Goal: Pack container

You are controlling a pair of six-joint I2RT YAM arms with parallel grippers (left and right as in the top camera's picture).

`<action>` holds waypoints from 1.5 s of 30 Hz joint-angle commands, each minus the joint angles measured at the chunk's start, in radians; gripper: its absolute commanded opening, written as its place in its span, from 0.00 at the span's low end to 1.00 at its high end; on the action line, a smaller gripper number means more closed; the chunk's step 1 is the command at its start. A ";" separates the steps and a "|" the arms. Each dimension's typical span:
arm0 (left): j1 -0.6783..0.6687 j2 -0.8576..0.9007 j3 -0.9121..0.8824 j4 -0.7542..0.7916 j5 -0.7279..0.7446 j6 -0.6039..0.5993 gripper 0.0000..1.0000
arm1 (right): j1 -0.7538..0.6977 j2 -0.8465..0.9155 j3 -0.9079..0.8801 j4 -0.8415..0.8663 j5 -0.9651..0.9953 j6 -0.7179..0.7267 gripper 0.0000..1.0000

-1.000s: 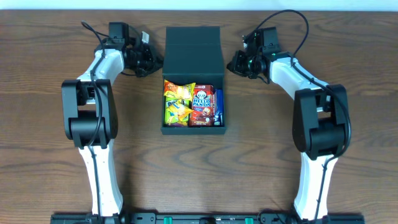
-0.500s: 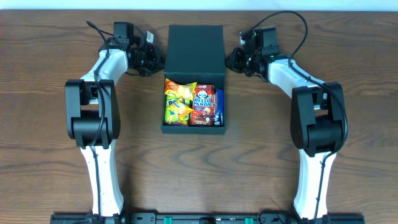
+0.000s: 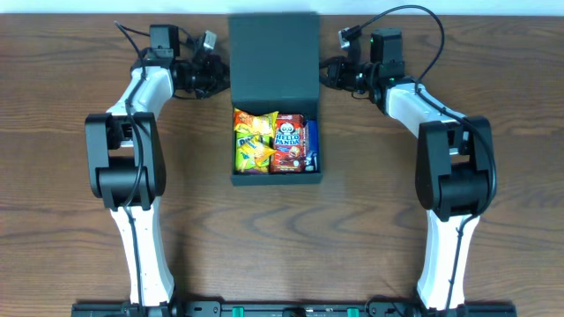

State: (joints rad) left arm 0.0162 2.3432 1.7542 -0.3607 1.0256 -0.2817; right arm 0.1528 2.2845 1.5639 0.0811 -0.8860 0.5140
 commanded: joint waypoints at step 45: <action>0.052 -0.232 0.033 -0.538 -0.143 0.443 0.06 | -0.037 -0.003 0.004 -0.280 -0.355 -0.242 0.01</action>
State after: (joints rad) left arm 0.0582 2.1376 1.7702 -0.8879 0.9085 0.1364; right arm 0.1272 2.2845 1.5639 -0.1978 -1.2491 0.3248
